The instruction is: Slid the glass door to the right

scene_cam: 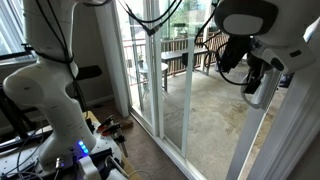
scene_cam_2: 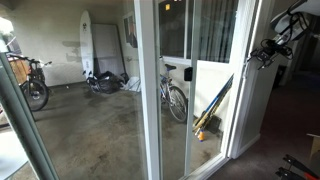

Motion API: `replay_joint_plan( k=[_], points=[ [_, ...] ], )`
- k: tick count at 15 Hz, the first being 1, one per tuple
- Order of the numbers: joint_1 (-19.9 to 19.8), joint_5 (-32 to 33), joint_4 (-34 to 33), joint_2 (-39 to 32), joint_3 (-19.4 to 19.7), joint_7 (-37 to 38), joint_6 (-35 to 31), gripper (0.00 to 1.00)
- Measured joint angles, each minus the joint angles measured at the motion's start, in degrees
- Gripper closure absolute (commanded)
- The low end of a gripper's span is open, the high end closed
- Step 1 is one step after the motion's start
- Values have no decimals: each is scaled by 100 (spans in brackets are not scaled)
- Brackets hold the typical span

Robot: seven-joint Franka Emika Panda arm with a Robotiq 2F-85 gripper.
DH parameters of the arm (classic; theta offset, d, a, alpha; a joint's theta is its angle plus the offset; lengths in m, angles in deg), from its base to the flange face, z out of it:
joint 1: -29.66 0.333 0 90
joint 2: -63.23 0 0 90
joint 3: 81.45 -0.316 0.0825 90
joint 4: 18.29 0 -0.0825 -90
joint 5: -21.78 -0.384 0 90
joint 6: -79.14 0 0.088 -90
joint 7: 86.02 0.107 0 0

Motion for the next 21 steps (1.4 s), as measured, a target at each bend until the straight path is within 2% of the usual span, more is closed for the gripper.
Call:
replay_joint_plan(
  k=[4,7,11,16,21],
  points=[
    [-3,186,55,70,7,-488,90,0],
    [216,967,651,446,21,-862,-18,0],
    [1011,2085,1756,1309,-71,-908,-468,0],
    [1957,3242,2877,2295,-518,-843,-907,0],
    [2542,3422,3425,2835,-940,-656,-1110,0]
  ],
)
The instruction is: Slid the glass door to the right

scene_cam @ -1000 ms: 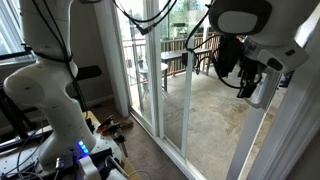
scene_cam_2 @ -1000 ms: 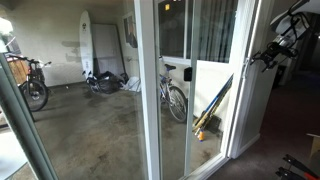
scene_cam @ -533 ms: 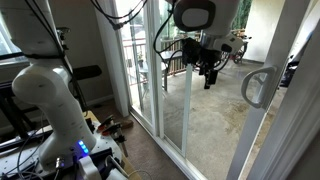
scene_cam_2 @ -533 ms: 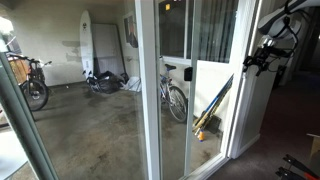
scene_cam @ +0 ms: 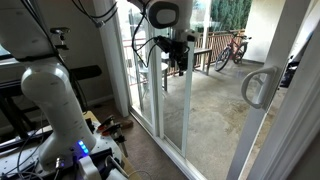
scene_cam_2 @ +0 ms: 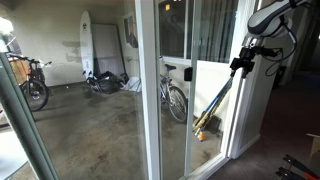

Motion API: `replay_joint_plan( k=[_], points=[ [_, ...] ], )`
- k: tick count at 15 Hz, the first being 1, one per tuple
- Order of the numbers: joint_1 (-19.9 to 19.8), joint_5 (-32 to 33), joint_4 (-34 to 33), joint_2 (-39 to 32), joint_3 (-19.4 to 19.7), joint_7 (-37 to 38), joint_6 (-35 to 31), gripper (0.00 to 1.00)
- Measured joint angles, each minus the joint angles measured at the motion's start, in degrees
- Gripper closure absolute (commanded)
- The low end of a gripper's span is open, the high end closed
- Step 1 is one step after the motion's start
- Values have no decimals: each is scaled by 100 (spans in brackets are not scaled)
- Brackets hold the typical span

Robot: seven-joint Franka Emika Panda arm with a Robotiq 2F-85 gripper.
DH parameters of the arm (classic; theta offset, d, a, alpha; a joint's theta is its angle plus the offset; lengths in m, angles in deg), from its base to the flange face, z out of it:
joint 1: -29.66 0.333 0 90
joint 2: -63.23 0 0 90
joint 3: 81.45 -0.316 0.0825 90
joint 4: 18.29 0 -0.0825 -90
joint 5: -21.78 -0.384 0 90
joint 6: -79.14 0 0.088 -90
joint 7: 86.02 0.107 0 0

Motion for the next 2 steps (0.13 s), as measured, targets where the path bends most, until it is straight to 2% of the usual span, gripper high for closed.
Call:
replay_joint_plan(
  k=[2],
  points=[
    [67,0,53,56,-40,45,-12,0]
  ],
)
